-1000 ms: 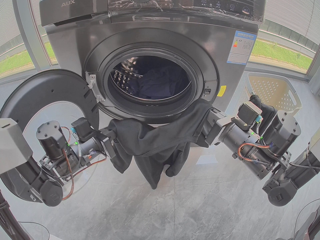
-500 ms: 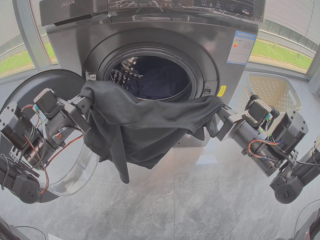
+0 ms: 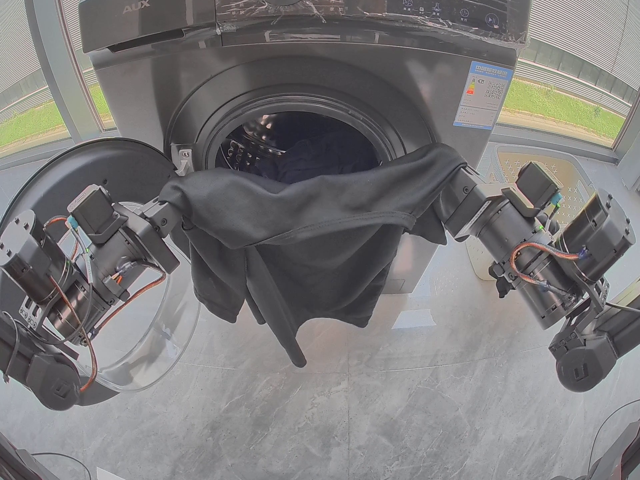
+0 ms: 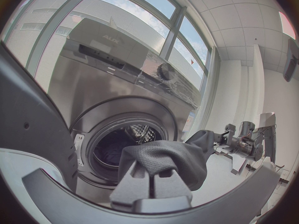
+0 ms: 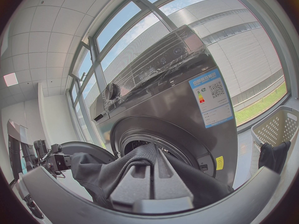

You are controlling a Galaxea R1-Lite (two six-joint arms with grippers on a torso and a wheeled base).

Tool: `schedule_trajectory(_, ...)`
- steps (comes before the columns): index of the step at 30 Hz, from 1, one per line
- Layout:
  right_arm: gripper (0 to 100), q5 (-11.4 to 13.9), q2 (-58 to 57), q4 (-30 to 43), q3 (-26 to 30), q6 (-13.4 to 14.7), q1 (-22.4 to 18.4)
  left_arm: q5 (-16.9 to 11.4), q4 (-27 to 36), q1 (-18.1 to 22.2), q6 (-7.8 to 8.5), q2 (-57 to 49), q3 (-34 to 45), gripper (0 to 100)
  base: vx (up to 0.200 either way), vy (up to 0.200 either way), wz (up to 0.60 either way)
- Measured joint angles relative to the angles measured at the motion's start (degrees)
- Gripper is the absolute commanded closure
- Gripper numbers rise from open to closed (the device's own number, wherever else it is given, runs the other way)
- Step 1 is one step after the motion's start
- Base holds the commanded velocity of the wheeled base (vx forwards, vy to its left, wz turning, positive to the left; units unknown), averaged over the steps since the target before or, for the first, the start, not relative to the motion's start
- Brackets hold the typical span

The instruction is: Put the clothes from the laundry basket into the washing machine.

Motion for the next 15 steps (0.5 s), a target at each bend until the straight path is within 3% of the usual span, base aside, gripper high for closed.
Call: schedule_trajectory(15,100,0.0,-1.4,0.1,-1.2,0.0,0.6,0.1,0.0,2.3,0.38,2.1,-0.4,100,0.0,0.0,0.0)
